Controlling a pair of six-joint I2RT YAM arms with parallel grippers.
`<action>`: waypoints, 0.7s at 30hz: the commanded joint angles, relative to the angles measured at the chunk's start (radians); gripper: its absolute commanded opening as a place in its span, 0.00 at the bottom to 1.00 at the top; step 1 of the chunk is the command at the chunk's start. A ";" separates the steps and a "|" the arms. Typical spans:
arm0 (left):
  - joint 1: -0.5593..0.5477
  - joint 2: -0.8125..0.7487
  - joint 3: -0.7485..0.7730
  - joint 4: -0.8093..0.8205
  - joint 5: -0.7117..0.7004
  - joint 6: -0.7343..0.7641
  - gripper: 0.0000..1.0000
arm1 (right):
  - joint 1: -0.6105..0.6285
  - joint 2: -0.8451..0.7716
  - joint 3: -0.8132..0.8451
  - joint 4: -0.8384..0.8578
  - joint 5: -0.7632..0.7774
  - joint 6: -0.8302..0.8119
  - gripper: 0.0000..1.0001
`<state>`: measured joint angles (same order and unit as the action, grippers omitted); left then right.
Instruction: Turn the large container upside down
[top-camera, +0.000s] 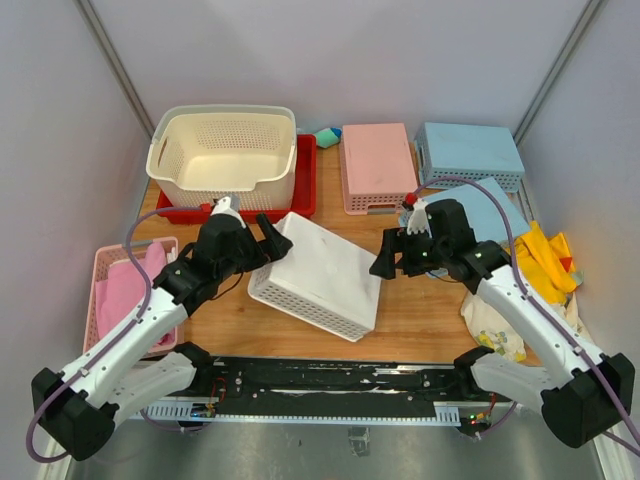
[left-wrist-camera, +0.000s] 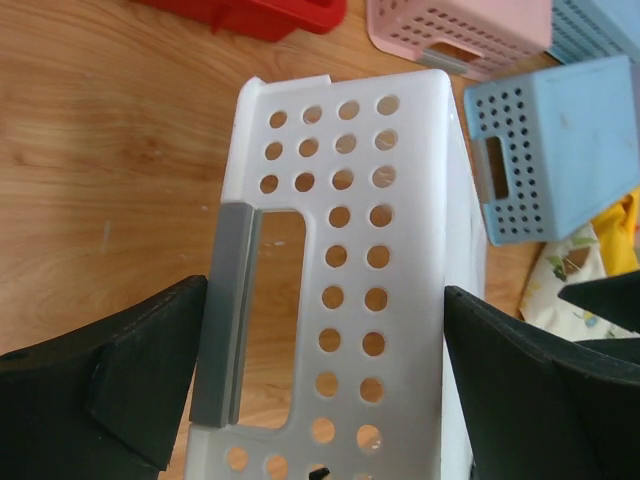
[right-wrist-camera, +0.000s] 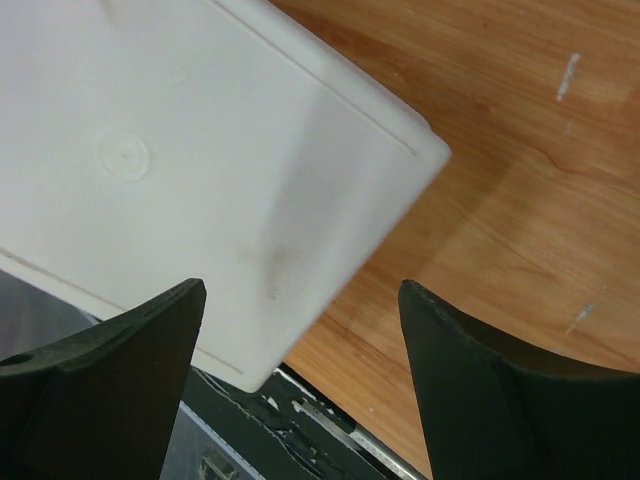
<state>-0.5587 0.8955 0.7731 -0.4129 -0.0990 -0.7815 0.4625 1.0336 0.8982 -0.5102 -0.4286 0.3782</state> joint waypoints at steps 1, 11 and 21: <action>0.003 0.002 0.007 -0.120 -0.260 0.082 0.99 | 0.015 0.059 -0.001 -0.112 0.147 -0.017 0.80; 0.003 -0.013 0.017 -0.137 -0.399 0.155 0.99 | 0.015 0.108 0.041 -0.141 0.195 -0.005 0.80; 0.003 0.092 -0.080 -0.071 0.058 0.141 0.99 | 0.015 0.081 0.047 -0.157 0.272 0.009 0.81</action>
<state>-0.5583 0.9802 0.7700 -0.5537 -0.2699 -0.6136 0.4625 1.1385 0.9306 -0.6373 -0.2035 0.3748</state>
